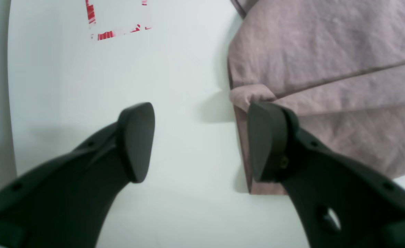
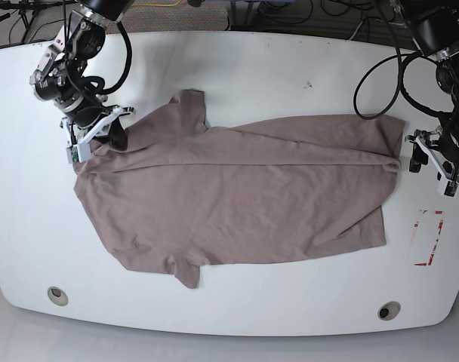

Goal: Fold the T-shirt properly
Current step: 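Grasp the shirt edge with the right gripper and drag it toward the hem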

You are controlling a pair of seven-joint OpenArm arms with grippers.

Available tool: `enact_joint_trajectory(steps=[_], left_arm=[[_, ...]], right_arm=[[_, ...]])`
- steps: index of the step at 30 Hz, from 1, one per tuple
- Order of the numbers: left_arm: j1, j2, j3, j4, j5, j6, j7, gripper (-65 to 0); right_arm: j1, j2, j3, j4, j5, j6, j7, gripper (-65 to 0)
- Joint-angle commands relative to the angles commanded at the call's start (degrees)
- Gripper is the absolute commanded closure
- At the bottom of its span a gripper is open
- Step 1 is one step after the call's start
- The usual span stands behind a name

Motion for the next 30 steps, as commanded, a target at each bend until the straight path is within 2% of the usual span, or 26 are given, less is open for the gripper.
enact_joint_trajectory(steps=[27, 30], left_arm=[[0.2, 0.1, 0.1, -0.2, 0.0, 0.0, 0.0, -39.7], [0.2, 0.1, 0.1, -0.2, 0.0, 0.0, 0.0, -39.7]], right_arm=[[18.1, 5.4, 0.0, -18.2, -0.5, 0.0, 0.4, -1.3], [20.0, 6.8, 0.0, -20.9, -0.6, 0.0, 0.8, -1.3]])
